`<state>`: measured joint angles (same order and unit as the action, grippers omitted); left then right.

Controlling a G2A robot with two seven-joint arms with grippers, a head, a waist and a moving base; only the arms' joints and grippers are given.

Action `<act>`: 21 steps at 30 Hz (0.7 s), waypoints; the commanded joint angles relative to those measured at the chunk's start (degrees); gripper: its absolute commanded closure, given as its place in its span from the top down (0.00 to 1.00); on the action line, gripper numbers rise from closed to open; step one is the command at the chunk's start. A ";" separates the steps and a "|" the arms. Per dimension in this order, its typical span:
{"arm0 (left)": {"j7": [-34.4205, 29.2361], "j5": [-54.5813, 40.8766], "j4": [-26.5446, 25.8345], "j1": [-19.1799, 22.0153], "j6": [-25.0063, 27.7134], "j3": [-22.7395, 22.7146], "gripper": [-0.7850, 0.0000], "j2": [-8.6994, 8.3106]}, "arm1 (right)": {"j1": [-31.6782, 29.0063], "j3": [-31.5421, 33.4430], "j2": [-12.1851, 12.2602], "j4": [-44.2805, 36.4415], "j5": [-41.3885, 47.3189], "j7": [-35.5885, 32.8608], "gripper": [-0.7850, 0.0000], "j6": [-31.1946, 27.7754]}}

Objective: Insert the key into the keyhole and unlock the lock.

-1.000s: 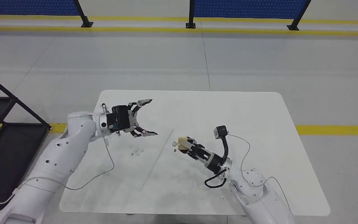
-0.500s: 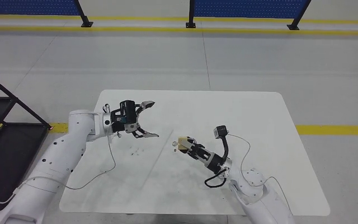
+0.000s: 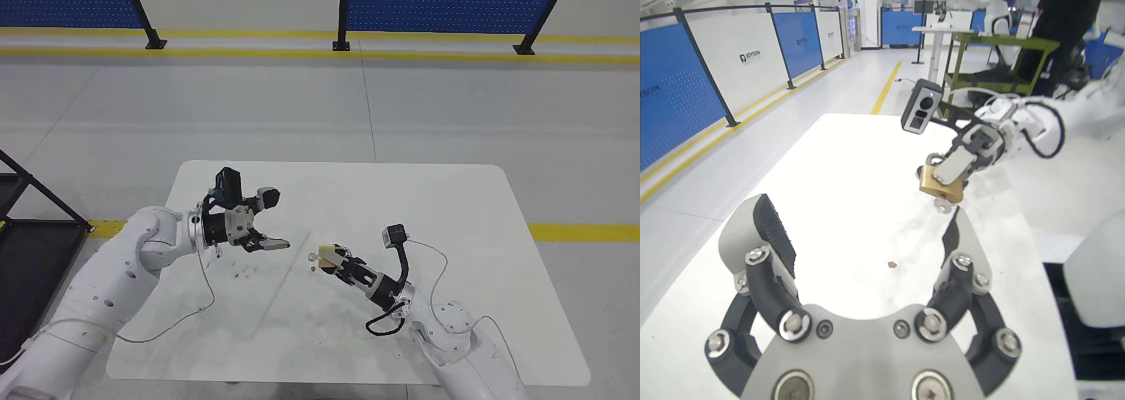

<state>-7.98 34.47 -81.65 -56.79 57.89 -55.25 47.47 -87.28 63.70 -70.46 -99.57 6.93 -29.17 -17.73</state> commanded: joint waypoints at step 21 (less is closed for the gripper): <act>-51.17 -50.06 -1.67 5.35 -18.14 5.05 1.00 -1.80 | 0.00 0.00 0.00 0.00 0.00 0.00 0.00 0.00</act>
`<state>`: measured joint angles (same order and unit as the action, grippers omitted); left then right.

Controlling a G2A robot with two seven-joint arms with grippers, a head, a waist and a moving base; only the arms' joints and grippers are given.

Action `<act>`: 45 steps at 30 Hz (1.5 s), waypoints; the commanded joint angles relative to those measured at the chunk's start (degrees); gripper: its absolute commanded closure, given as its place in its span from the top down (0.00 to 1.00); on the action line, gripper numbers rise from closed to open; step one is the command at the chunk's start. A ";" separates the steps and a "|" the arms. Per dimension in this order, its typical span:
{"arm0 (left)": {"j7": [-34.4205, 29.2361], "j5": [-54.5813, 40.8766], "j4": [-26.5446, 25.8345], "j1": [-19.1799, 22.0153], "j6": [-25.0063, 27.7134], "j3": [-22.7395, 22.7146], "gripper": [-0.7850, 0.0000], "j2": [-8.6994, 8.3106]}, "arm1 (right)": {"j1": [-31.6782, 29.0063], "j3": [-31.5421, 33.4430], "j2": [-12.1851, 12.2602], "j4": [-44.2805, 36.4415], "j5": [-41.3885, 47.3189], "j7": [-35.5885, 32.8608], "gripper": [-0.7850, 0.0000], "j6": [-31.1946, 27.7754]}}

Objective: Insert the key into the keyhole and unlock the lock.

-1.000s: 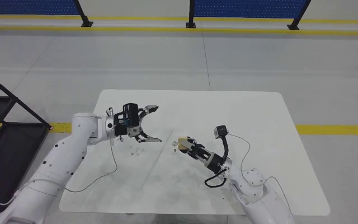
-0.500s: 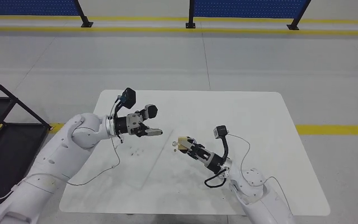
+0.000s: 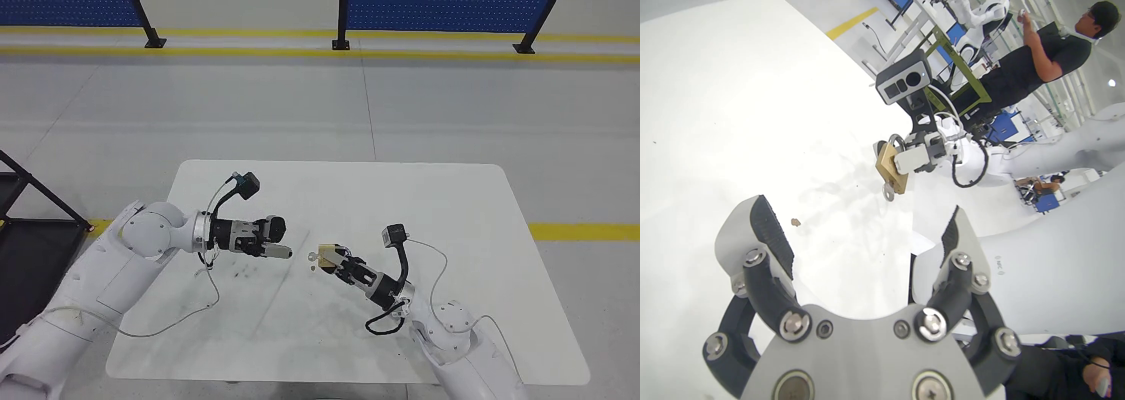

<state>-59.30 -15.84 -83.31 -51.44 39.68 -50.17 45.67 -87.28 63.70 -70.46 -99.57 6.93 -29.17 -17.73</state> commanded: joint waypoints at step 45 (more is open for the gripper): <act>0.26 -19.89 11.95 -0.81 5.56 9.97 0.31 7.83 | 0.00 0.00 0.00 0.00 0.00 0.00 0.00 0.00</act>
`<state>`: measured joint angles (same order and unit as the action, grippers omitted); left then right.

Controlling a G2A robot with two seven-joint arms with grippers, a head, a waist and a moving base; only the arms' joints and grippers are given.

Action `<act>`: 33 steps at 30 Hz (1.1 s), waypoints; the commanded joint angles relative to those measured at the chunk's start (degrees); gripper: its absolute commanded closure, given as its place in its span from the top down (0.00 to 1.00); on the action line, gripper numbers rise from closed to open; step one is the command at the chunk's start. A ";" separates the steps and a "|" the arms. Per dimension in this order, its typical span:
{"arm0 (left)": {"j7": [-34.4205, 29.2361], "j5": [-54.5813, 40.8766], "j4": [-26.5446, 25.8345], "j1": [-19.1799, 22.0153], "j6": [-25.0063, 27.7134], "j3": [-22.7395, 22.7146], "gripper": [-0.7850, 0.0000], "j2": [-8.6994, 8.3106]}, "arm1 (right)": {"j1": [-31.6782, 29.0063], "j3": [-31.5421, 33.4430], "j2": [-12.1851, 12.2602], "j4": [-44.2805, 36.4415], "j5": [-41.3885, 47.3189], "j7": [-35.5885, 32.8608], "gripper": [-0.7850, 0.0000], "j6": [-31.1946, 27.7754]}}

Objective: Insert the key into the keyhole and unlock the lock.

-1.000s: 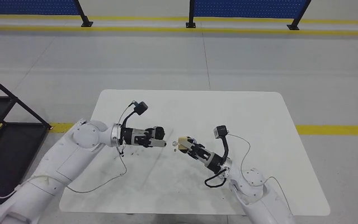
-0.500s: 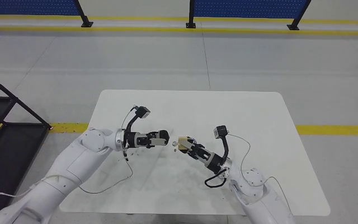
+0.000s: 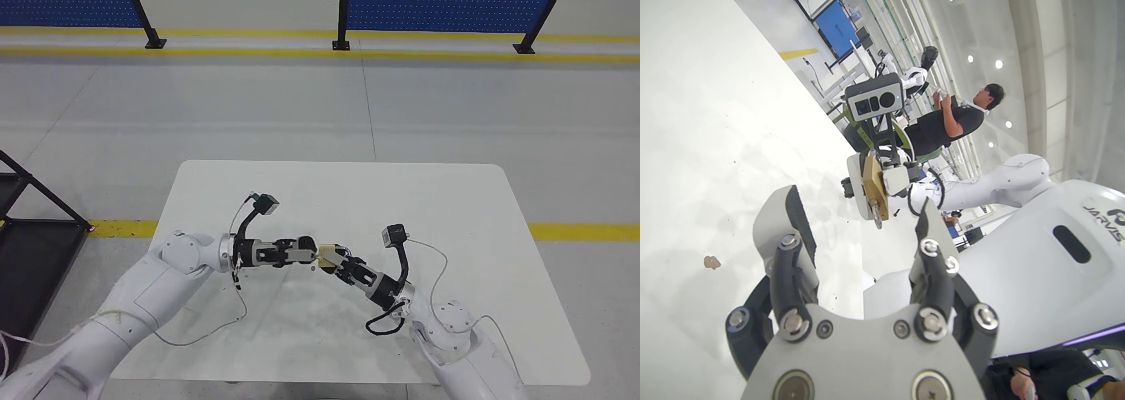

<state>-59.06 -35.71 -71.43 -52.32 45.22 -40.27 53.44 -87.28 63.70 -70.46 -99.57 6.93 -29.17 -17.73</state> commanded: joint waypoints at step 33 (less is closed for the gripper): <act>-1.21 -1.13 -2.12 -1.74 -1.21 -1.57 0.14 -0.83 | 0.00 0.00 0.00 0.00 0.00 0.00 0.00 0.00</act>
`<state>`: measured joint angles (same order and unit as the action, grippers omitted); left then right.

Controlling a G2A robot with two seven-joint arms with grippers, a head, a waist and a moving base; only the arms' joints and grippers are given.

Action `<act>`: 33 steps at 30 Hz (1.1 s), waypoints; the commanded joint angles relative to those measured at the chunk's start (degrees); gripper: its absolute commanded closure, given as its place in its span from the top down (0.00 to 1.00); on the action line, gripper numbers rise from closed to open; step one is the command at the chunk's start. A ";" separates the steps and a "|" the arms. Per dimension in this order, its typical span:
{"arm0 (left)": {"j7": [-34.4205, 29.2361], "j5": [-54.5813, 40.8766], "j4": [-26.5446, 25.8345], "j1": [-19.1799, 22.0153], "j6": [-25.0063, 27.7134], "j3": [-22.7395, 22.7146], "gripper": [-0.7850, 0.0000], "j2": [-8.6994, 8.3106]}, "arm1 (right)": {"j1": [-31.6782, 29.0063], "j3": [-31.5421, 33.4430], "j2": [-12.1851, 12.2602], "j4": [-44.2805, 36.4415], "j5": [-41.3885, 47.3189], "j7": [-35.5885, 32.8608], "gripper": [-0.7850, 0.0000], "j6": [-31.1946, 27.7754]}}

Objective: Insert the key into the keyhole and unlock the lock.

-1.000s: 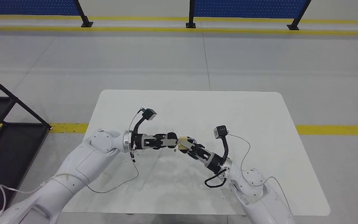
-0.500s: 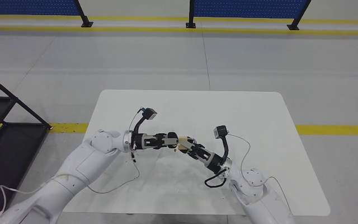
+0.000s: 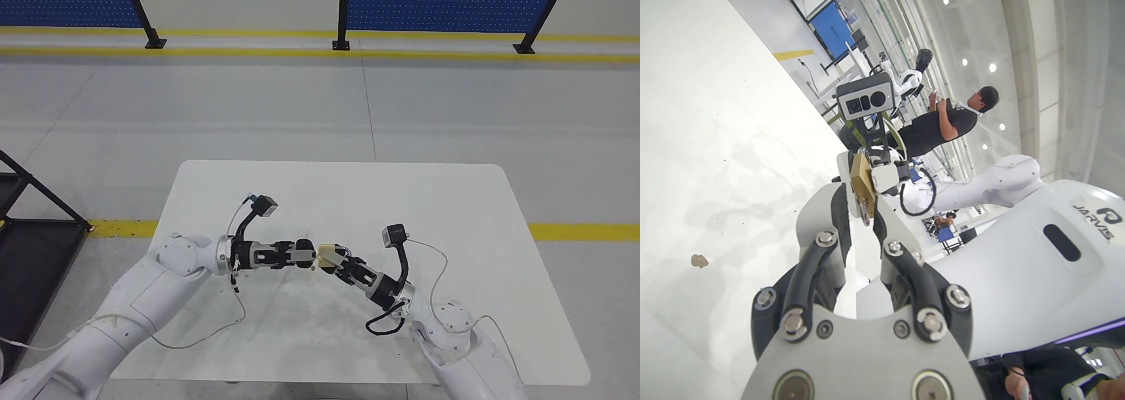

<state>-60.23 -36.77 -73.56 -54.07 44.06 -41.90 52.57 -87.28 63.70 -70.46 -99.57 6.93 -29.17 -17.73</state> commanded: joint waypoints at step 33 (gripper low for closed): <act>13.50 19.09 -0.87 1.43 13.49 2.01 0.00 -1.09 | 0.00 0.00 0.00 0.00 0.00 0.00 0.00 0.00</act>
<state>-47.25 -18.51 -74.54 -52.73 57.06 -39.84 51.54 -87.28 63.70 -70.46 -99.57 6.93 -29.18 -17.73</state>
